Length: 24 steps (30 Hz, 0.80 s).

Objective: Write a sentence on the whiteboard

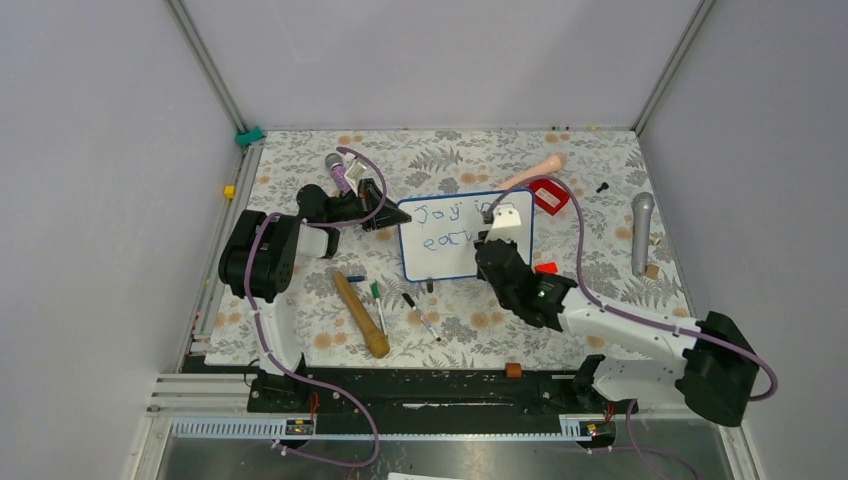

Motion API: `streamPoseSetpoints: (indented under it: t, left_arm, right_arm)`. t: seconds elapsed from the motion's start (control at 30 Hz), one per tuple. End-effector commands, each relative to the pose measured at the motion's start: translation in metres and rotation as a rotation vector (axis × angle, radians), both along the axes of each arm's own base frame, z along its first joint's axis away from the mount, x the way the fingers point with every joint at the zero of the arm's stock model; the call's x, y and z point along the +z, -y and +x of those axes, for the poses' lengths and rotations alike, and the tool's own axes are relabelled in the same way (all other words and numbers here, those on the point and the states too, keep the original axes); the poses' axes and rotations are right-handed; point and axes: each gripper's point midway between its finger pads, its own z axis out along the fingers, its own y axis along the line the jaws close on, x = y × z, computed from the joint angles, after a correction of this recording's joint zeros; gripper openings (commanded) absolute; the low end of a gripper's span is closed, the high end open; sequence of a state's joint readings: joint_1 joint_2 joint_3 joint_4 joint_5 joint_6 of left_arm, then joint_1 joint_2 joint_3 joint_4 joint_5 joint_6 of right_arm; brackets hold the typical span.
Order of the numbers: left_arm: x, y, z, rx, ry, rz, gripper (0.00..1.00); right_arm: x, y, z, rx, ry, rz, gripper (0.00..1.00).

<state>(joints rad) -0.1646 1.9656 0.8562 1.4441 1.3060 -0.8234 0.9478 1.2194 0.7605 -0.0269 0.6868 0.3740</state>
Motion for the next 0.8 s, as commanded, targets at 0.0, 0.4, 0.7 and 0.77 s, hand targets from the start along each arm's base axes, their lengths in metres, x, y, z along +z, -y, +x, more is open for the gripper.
streamPoseSetpoints:
  t: [0.0, 0.4, 0.7, 0.77]
  left_arm:
    - [-0.021, 0.001, -0.022, -0.129, 0.096, 0.045, 0.00]
    - [-0.020, 0.001, -0.023, -0.130, 0.099, 0.046, 0.00]
    - [-0.021, 0.002, -0.023, -0.132, 0.097, 0.046, 0.00]
    - [-0.021, 0.002, -0.023, -0.131, 0.097, 0.046, 0.00]
  right_arm:
    - [0.025, 0.004, 0.000, 0.008, 0.121, 0.146, 0.00]
    - [0.022, -0.001, -0.004, 0.048, 0.125, 0.175, 0.00]
    - [0.019, -0.004, -0.003, 0.054, 0.114, 0.170, 0.00]
    - [0.019, -0.003, -0.004, 0.053, 0.117, 0.179, 0.00]
